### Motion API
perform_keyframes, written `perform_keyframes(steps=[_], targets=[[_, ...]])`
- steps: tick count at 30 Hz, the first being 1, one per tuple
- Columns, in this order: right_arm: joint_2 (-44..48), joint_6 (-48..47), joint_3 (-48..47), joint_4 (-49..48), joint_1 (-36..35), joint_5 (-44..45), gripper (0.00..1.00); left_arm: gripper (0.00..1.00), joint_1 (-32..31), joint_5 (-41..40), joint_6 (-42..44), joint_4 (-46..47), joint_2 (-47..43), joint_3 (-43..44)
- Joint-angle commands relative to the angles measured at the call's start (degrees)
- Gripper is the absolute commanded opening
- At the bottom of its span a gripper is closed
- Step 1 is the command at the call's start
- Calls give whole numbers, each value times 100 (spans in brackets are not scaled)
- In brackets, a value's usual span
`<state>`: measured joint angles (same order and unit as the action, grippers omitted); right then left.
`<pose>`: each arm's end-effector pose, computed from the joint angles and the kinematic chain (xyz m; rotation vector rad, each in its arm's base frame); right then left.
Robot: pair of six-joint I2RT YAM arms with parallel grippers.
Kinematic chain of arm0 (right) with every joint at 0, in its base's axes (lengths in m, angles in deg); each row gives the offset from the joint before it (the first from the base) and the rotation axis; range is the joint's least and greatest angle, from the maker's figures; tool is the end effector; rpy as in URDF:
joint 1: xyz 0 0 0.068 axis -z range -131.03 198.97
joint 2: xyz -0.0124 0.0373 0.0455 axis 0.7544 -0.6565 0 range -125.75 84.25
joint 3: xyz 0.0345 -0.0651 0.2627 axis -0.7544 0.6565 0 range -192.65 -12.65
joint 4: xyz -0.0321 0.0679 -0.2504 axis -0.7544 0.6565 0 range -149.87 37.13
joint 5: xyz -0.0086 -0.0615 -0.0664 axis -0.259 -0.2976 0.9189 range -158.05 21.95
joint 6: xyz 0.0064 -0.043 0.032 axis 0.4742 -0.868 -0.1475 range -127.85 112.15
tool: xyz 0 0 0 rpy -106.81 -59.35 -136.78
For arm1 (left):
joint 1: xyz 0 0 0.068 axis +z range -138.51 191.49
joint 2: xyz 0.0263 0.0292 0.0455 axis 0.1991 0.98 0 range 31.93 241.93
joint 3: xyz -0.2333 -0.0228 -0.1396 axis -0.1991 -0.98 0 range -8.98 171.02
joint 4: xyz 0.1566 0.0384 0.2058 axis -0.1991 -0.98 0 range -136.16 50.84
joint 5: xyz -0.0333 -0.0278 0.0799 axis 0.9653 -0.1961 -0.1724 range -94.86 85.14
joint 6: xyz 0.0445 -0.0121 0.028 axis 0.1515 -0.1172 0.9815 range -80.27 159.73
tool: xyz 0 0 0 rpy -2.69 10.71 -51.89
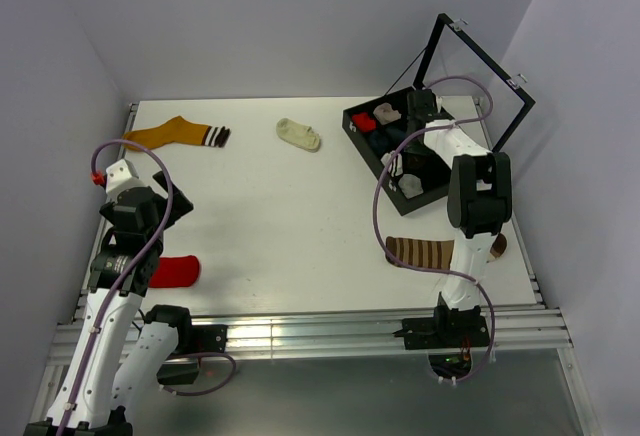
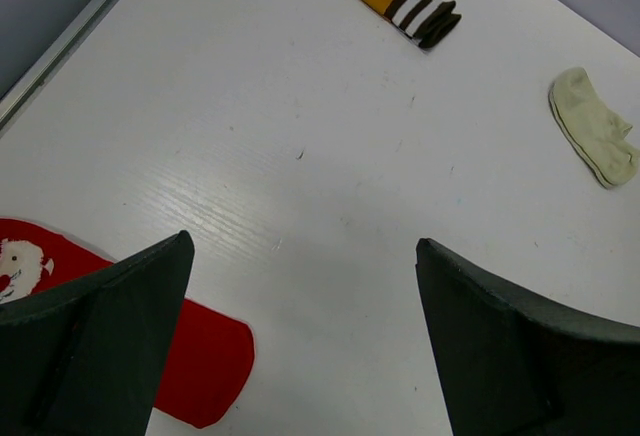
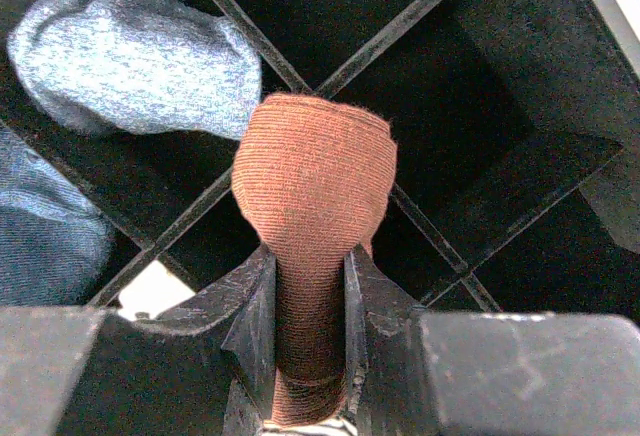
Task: Roll the socks
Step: Place the sock in the storage box.
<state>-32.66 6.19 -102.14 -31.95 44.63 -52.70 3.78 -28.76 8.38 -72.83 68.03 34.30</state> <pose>0.4456 0.0243 0.2002 0.3158 2.4787 -0.2077 0.1383 -0.0041 0.3117 -0.6576 1.8790 -0.0146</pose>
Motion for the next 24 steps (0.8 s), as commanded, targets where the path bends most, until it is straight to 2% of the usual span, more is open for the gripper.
perform_keyframes(steps=[1,8,14,17,18,19,22,24], targets=[[-342,19,81,-7,153,-85,0,99,-12,-141,-82,194,-59,-48],[-386,230,511,-94,223,-129,0,100,-12,-141,-82,194,-59,-40],[-491,380,398,11,328,2,0,99,-12,-185,-108,177,-68,-40],[-649,423,214,248,328,-6,5,99,-12,-211,-108,168,-94,-40],[-632,441,222,240,328,-41,9,99,-12,-212,-108,168,-103,-40],[-597,424,248,162,337,-102,18,99,-12,-203,-108,168,-103,-40],[-325,380,380,65,328,-278,31,100,-12,-203,-108,177,-112,-48],[-97,362,433,47,328,-340,36,99,-12,-203,-99,185,-129,-40]])
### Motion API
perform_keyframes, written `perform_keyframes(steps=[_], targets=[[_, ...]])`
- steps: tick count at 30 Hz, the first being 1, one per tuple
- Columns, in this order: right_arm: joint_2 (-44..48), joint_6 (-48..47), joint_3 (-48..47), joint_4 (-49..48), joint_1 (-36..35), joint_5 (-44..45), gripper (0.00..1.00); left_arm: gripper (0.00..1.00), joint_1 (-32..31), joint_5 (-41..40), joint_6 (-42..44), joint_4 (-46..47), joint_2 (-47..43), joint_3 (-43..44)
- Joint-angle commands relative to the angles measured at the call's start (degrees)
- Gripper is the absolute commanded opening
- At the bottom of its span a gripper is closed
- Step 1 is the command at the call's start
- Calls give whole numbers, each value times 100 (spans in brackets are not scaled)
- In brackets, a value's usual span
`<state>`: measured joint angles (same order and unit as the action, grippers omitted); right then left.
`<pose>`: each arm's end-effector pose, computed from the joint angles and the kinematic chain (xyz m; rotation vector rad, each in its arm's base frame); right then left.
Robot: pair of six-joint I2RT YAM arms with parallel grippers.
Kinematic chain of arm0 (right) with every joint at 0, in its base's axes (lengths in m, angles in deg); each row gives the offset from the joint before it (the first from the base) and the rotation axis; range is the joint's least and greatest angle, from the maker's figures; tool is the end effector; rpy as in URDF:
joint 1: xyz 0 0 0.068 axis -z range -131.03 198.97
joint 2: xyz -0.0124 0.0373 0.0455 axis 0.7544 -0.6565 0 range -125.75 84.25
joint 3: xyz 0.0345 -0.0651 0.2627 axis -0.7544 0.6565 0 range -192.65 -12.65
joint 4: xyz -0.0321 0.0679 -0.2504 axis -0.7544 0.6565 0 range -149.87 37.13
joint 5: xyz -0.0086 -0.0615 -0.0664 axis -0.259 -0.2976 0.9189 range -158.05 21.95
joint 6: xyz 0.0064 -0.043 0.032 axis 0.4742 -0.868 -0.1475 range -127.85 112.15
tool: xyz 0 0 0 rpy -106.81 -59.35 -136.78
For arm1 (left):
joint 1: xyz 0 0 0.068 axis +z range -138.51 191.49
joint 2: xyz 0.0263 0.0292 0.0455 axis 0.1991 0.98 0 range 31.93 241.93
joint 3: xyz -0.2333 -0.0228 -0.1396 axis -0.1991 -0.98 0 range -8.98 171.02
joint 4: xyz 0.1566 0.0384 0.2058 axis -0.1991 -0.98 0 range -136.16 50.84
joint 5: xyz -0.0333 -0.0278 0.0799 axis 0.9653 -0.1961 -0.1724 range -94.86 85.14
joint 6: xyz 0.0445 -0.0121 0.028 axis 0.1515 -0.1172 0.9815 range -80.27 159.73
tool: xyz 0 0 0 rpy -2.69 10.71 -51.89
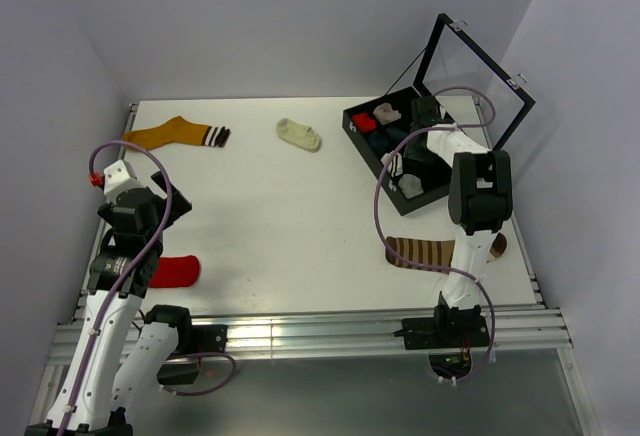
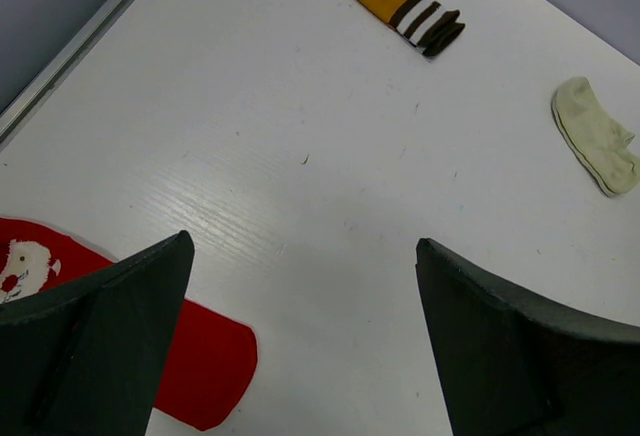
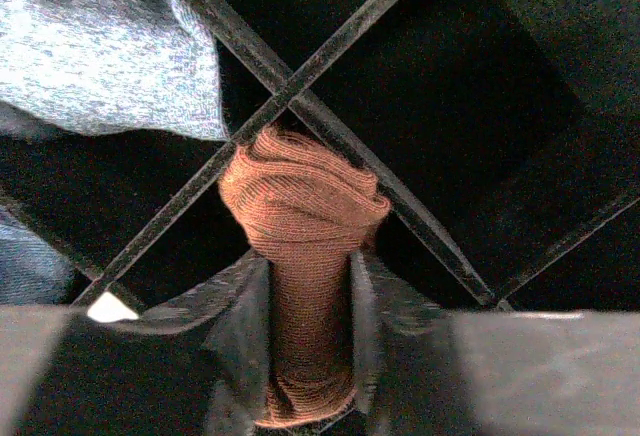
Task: Roll the socks
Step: Place the sock in the storage box.
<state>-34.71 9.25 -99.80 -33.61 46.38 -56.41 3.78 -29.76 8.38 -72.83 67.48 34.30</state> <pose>0.4451 0.0129 0.1739 0.3969 2.5265 -0.1317 0.1363 -0.0033 0.3129 -0.6667 1.8630 -0.0019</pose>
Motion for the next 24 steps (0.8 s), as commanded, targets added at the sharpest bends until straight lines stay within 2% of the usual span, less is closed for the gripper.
perform_keyframes(steps=[1,6,11,20,24], targets=[[179,56,181,239,154,-47,40,100,-12,-102,-99,185,-57,-48],[470,74,15,371,154,-293,50,100,-12,-93,-99,203,-66,-49],[715,162,-144,459,154,-320,51,100,-12,-76,-99,203,-57,-49],[1041,311,-74,538,154,-399,44,99,-12,-58,-82,221,-48,-75],[980,355,137,485,136,-566,32,99,-12,-58,-81,220,-39,-75]])
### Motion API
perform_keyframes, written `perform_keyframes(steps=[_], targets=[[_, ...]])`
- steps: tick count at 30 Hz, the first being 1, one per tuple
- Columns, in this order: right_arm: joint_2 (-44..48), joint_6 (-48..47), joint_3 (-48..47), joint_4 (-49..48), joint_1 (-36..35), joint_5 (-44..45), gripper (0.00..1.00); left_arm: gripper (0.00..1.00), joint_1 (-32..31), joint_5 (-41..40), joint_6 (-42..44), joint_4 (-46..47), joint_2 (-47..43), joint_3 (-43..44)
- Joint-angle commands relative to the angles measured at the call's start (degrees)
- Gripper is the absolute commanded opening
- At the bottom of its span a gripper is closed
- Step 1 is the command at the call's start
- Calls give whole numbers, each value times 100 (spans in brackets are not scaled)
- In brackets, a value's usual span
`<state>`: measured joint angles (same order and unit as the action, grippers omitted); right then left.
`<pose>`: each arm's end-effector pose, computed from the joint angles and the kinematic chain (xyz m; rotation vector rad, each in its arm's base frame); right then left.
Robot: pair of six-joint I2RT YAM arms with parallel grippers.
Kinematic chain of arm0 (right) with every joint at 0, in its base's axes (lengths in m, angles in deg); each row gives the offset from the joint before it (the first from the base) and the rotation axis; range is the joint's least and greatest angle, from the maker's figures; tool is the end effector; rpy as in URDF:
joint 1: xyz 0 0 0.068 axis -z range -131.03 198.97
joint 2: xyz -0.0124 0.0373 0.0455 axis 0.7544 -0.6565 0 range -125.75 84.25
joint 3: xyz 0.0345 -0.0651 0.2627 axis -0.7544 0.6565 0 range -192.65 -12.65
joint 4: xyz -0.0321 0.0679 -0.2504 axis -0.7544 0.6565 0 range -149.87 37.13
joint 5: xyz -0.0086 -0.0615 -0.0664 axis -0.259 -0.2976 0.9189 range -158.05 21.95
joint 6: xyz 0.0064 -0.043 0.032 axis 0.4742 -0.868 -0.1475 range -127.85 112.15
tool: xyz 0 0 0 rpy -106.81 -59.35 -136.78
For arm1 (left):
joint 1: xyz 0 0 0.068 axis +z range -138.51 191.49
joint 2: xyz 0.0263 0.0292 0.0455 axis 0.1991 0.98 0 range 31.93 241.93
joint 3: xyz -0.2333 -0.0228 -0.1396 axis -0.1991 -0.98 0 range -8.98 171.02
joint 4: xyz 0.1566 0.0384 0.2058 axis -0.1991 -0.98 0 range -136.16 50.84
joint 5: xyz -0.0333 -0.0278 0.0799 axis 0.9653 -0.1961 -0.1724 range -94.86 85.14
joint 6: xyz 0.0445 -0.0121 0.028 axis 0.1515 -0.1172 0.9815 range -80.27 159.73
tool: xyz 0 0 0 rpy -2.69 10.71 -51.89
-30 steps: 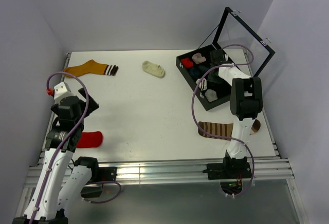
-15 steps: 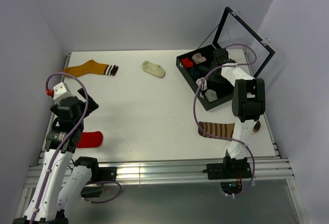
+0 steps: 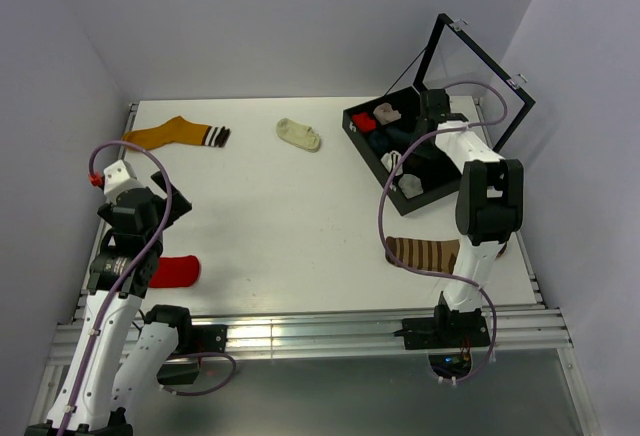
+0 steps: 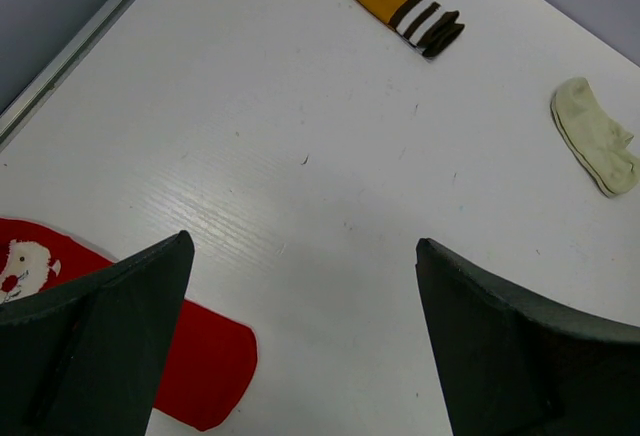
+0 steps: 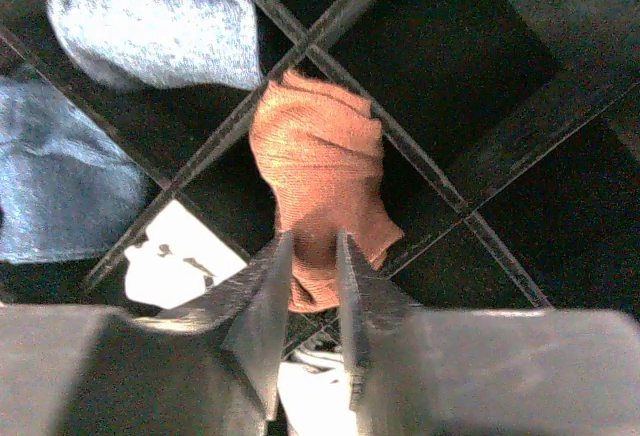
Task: Roll the socks
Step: Place the sock in the storage box.
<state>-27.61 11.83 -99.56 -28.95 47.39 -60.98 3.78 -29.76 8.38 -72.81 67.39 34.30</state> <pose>0.4270 0.0074 0.2191 0.4462 2.4952 -0.0104 0.1360 -0.0032 0.3131 -0.6667 1.8612 -0.0028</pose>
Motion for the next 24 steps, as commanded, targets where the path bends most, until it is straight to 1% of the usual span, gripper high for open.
perform_keyframes(steps=[1,6,14,18,21,24], targets=[[261,123,148,2,44,-118,29,100,-12,-58,-81,218,-22,-84],[-29,167,245,63,44,-127,19,100,-12,-41,-73,227,-22,-84],[-495,299,324,476,44,22,15,99,-12,-32,-73,218,-39,-75],[-539,291,281,670,44,-39,15,99,-12,-32,-81,236,-57,-84],[-347,133,324,356,53,-327,16,99,-12,-23,-55,245,-66,-92],[-30,53,193,91,44,-452,20,100,-12,-32,-64,245,-75,-84]])
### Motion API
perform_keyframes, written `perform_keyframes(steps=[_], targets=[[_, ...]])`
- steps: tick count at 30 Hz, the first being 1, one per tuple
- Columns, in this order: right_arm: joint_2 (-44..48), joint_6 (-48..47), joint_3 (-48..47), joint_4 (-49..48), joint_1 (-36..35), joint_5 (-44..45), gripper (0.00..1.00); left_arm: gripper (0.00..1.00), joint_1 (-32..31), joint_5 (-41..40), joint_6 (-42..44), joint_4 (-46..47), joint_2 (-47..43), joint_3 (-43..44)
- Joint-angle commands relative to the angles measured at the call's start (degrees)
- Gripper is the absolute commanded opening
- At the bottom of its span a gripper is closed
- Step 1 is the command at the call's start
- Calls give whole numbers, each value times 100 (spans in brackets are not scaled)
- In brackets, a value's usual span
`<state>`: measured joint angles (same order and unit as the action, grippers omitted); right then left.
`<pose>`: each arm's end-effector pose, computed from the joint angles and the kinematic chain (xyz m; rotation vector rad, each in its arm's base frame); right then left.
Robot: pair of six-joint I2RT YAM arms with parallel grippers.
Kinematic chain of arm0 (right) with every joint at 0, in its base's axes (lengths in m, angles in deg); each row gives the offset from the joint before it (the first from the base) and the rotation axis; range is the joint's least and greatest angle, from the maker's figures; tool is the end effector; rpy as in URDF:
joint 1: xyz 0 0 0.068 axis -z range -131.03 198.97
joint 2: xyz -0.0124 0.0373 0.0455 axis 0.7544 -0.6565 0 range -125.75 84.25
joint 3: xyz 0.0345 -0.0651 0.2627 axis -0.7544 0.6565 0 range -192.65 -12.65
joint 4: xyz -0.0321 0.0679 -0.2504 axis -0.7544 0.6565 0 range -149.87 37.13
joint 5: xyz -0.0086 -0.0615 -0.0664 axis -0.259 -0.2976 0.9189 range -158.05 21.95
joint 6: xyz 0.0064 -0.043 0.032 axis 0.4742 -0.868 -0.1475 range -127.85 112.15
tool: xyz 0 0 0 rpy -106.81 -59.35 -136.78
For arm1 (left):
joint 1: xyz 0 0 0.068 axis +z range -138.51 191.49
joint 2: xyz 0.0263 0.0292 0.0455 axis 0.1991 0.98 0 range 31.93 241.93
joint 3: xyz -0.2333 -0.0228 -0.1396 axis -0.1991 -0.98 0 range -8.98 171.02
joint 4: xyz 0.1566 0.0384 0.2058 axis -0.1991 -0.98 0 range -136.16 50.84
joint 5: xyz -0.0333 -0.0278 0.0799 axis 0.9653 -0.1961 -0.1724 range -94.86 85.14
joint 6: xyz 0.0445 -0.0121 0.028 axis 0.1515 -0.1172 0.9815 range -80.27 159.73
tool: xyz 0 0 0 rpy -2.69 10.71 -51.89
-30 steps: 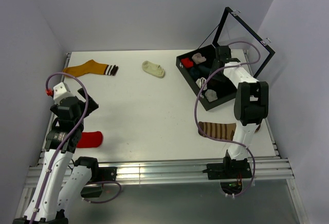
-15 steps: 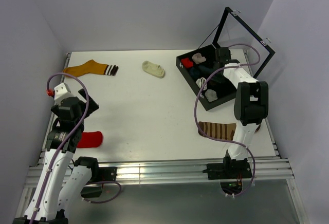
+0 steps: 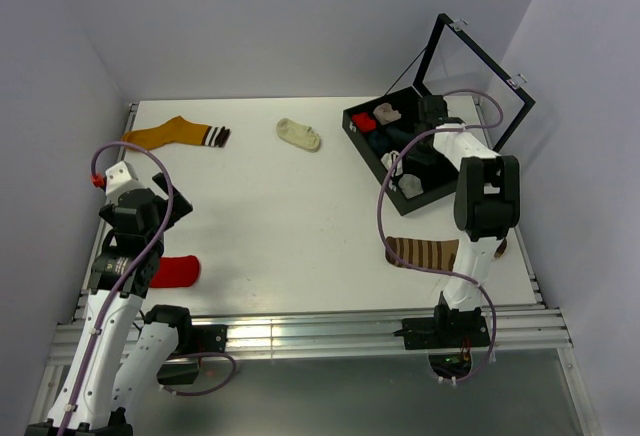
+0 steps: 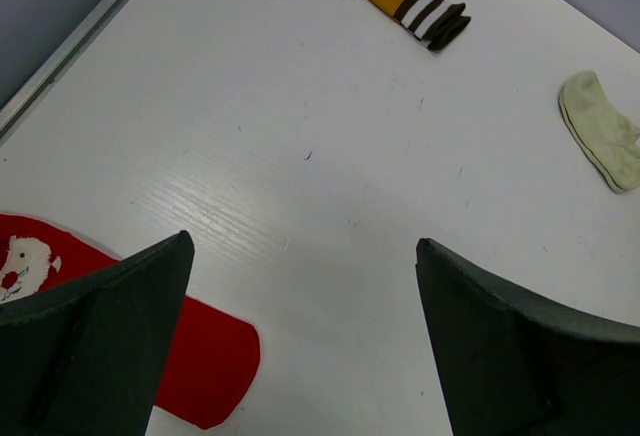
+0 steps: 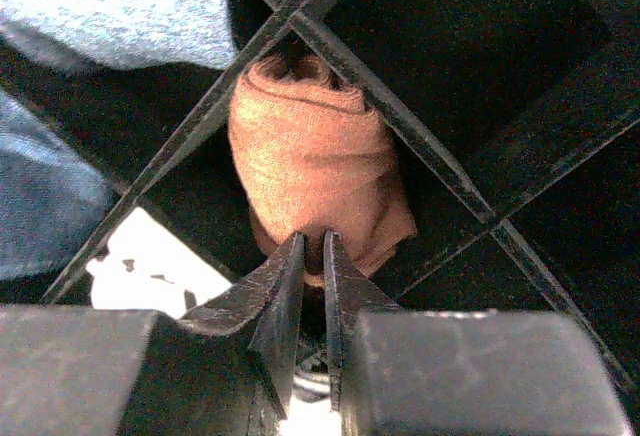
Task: Roll the socks
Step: Place the sock in the storage box.
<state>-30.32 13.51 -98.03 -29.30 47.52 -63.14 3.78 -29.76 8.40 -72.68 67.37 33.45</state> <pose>0.4280 0.0078 0.1919 0.4806 2.5631 0.0297 0.1367 -0.0033 0.3085 -0.6666 1.8728 0.0030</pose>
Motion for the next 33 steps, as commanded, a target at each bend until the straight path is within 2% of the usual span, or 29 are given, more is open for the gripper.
perform_keyframes(steps=[1,8,15,17,23,29,33], targets=[[389,-132,-4,64,31,-210,21,99,-12,-32,-66,232,-64,2],[593,-71,-294,-490,49,186,22,99,-12,-23,-75,214,-55,2],[49,-54,-786,-569,101,274,17,99,-12,-41,-84,214,-81,2],[-171,-97,-857,-587,312,239,17,99,-12,-32,-84,223,-81,2],[-1015,-142,-1577,-60,383,116,15,99,-12,-23,-84,241,-90,-16],[-1051,105,-1237,134,427,-121,13,100,-12,-14,-75,284,-187,-51],[-612,-26,-743,-472,418,-209,13,100,-12,-14,-84,293,-187,-60]])
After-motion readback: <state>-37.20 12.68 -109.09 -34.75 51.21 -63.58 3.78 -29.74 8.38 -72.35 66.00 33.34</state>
